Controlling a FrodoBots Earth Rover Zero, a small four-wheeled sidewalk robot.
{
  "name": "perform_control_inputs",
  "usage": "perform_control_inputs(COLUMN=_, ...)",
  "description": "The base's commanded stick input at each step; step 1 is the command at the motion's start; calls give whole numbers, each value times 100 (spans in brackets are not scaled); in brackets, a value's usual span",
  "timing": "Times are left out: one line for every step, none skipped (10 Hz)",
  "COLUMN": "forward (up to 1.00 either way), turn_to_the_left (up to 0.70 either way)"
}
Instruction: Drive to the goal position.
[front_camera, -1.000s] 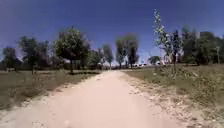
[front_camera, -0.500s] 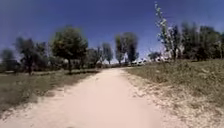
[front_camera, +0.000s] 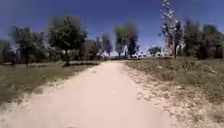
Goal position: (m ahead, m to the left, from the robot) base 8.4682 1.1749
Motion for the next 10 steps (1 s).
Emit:
perform_control_inputs(forward=85, turn_to_the_left=0)
perform_control_inputs(forward=85, turn_to_the_left=0)
perform_control_inputs(forward=85, turn_to_the_left=0)
perform_control_inputs(forward=85, turn_to_the_left=0)
perform_control_inputs(forward=85, turn_to_the_left=0)
perform_control_inputs(forward=85, turn_to_the_left=0)
perform_control_inputs(forward=85, turn_to_the_left=0)
perform_control_inputs(forward=85, turn_to_the_left=0)
perform_control_inputs(forward=85, turn_to_the_left=0)
perform_control_inputs(forward=85, turn_to_the_left=0)
